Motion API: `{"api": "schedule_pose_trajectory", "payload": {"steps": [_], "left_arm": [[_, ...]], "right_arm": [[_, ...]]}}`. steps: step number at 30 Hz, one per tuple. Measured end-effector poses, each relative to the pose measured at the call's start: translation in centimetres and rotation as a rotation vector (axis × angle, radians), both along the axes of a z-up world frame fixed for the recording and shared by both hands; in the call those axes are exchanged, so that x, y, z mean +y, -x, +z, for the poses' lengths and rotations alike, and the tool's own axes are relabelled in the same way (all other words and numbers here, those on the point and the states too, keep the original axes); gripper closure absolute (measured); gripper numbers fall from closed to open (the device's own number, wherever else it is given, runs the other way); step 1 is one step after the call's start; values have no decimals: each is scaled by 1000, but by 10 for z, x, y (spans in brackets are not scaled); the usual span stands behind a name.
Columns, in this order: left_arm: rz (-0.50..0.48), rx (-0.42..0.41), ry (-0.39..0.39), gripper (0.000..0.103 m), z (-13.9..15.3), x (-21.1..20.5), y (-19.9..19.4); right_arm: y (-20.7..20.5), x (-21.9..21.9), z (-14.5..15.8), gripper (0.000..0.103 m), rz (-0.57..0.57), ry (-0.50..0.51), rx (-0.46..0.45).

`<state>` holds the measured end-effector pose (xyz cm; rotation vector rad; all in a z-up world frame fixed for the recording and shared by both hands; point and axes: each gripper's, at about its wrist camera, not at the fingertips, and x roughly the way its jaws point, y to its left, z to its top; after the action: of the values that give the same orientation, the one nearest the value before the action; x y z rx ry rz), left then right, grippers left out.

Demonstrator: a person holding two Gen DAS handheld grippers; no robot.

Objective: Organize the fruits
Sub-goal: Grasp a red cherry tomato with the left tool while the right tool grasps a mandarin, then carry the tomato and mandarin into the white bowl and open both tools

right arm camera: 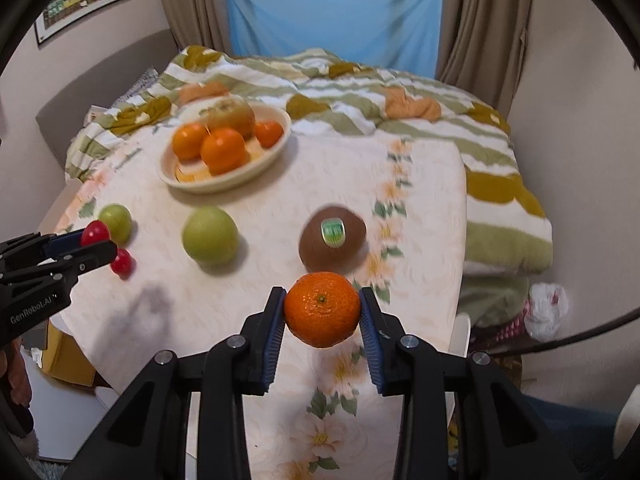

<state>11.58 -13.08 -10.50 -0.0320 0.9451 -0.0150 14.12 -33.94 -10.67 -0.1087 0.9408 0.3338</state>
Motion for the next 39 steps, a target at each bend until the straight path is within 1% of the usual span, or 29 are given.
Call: {"api": "schedule_pose_trajectory", "payload": {"steps": [3, 8, 16, 21, 28, 39], "left_arm": [[10, -38, -5, 62, 19, 4, -3], [13, -86, -1, 62, 38, 13, -13], [-22, -105, 10, 62, 53, 34, -50], [-51, -102, 20, 62, 57, 54, -82], [-103, -70, 39, 62, 48, 81, -133], [-213, 4, 67, 62, 12, 112, -213]], "right_arm": [[-3, 2, 13, 69, 18, -9, -26], [-13, 14, 31, 69, 59, -19, -65], [-40, 42, 47, 69, 63, -37, -89], [-59, 62, 51, 69, 44, -42, -80], [-91, 89, 49, 69, -15, -43, -59], [-136, 120, 29, 69, -123, -32, -11]]}}
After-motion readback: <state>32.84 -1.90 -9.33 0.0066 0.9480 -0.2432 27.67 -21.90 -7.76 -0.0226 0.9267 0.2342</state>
